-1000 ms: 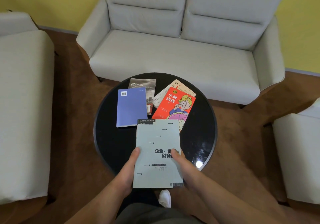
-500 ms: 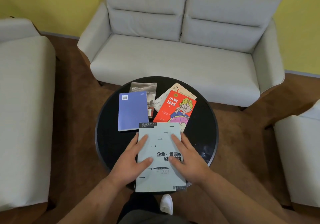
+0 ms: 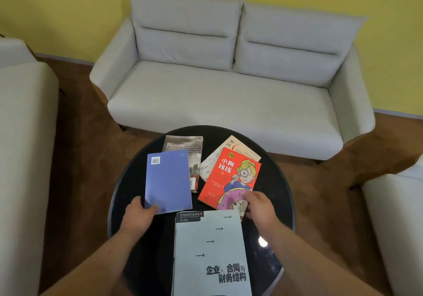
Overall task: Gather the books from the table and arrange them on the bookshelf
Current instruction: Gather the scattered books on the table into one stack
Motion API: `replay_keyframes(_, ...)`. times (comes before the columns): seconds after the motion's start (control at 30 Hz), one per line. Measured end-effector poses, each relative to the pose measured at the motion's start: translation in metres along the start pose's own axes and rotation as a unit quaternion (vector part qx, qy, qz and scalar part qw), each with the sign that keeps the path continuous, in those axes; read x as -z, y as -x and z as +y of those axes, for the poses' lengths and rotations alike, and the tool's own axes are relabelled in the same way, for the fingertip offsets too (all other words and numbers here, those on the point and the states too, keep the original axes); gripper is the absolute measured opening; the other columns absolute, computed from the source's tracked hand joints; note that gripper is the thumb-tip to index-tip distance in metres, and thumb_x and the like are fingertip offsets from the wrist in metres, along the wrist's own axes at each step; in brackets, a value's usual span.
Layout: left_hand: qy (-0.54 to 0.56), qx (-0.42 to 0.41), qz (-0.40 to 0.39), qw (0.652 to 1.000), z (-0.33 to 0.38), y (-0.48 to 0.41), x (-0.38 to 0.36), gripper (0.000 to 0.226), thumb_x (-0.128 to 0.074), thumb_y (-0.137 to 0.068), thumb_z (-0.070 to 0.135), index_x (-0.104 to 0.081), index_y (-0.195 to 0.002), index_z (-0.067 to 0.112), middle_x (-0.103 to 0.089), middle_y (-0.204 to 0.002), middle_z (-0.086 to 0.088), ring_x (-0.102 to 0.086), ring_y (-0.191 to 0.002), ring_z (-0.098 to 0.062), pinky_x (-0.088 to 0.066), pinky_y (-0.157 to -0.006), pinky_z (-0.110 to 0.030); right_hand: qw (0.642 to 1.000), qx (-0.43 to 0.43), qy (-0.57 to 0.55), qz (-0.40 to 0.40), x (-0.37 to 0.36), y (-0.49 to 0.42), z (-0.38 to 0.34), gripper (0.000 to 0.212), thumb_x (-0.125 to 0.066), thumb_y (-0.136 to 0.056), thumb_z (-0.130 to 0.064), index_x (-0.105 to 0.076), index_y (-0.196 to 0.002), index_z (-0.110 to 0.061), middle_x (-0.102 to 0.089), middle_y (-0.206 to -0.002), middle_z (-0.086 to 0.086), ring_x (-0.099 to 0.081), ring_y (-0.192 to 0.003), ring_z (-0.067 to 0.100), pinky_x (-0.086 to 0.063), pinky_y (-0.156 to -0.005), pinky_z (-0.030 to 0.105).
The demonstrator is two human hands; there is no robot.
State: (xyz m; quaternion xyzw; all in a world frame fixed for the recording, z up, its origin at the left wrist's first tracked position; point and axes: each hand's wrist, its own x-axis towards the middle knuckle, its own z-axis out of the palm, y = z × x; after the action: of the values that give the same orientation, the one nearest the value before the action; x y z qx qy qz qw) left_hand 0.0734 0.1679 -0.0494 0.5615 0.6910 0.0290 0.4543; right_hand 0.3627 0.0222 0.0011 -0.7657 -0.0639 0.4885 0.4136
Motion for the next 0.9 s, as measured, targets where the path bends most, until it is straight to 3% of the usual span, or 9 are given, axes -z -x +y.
replay_keyframes(0.07,0.011,0.047,0.026,0.998,-0.003,-0.023,-0.006,0.061,-0.074,-0.083,0.037,-0.054,-0.128,0.002,-0.058,-0.127,-0.02,-0.061,-0.109,-0.039,-0.05,-0.085,-0.043,0.999,-0.048,0.01,0.017,-0.008,-0.021,0.001,0.028,-0.063,-0.095,-0.021,-0.055,-0.119,-0.009,-0.069,-0.111,0.01,-0.067,-0.09,0.019,-0.048,-0.061,0.029)
replay_keyframes(0.13,0.102,0.067,0.021,0.992,-0.005,-0.043,-0.014,0.073,-0.08,-0.073,0.037,-0.055,-0.131,-0.001,-0.063,-0.125,-0.02,-0.064,-0.106,-0.039,-0.055,-0.09,-0.048,0.996,-0.087,-0.012,0.031,-0.015,-0.037,0.005,0.037,-0.067,-0.091,-0.02,-0.052,-0.123,-0.009,-0.068,-0.112,0.011,-0.068,-0.092,0.023,-0.05,-0.059,0.031)
replay_keyframes(0.27,0.197,0.099,-0.003,0.975,-0.002,-0.061,-0.025,0.059,-0.086,-0.074,0.017,-0.059,-0.122,-0.001,-0.069,-0.116,-0.019,-0.068,-0.101,-0.038,-0.055,-0.094,-0.056,0.988,-0.121,-0.056,0.073,-0.019,-0.048,0.002,0.033,-0.072,-0.089,-0.02,-0.059,-0.117,-0.007,-0.072,-0.105,0.014,-0.071,-0.084,0.027,-0.053,-0.057,0.032)
replay_keyframes(0.37,0.243,0.074,-0.03,0.967,0.006,-0.055,-0.022,0.047,-0.081,-0.081,0.015,-0.063,-0.122,0.003,-0.071,-0.117,-0.016,-0.071,-0.1,-0.035,-0.057,-0.092,-0.055,0.987,-0.117,-0.092,0.058,-0.016,-0.049,-0.001,0.025,-0.07,-0.092,-0.015,-0.064,-0.115,-0.007,-0.075,-0.102,0.014,-0.074,-0.089,0.032,-0.061,-0.074,0.042)
replay_keyframes(0.47,0.27,0.05,-0.042,0.961,0.024,-0.04,-0.004,0.041,-0.073,-0.089,0.024,-0.057,-0.125,0.013,-0.069,-0.121,-0.01,-0.07,-0.104,-0.032,-0.058,-0.088,-0.057,0.992,-0.06,-0.1,0.049,-0.012,-0.036,-0.015,0.017,-0.059,-0.099,-0.015,-0.057,-0.116,-0.013,-0.072,-0.105,0.011,-0.074,-0.092,0.031,-0.062,-0.079,0.046)
replay_keyframes(0.63,0.266,-0.051,0.016,0.962,0.076,0.025,0.027,0.034,-0.065,-0.097,0.021,-0.051,-0.126,0.01,-0.063,-0.122,-0.009,-0.066,-0.107,-0.029,-0.057,-0.093,-0.053,0.992,0.084,0.018,0.096,0.01,0.009,-0.05,0.012,-0.055,-0.103,-0.026,-0.053,-0.113,-0.02,-0.066,-0.099,-0.002,-0.069,-0.082,0.015,-0.056,-0.059,0.029)
replay_keyframes(0.73,0.33,-0.114,0.021,0.937,0.092,0.065,0.05,0.031,-0.063,-0.098,0.016,-0.054,-0.127,0.008,-0.068,-0.124,-0.007,-0.07,-0.106,-0.026,-0.058,-0.087,-0.043,0.984,0.143,0.004,0.108,0.036,0.035,-0.06,0.01,-0.055,-0.103,-0.024,-0.054,-0.112,-0.019,-0.07,-0.107,0.003,-0.071,-0.089,0.018,-0.061,-0.072,0.038)
replay_keyframes(0.9,0.357,-0.195,-0.048,0.912,0.092,0.152,0.069,0.033,-0.056,-0.102,0.019,-0.056,-0.132,0.033,-0.07,-0.127,0.009,-0.07,-0.112,-0.016,-0.057,-0.088,-0.04,0.977,0.188,-0.031,0.099,0.081,0.096,-0.066,0.022,-0.055,-0.103,-0.032,-0.054,-0.122,-0.022,-0.071,-0.11,-0.005,-0.074,-0.094,0.016,-0.059,-0.061,0.027)
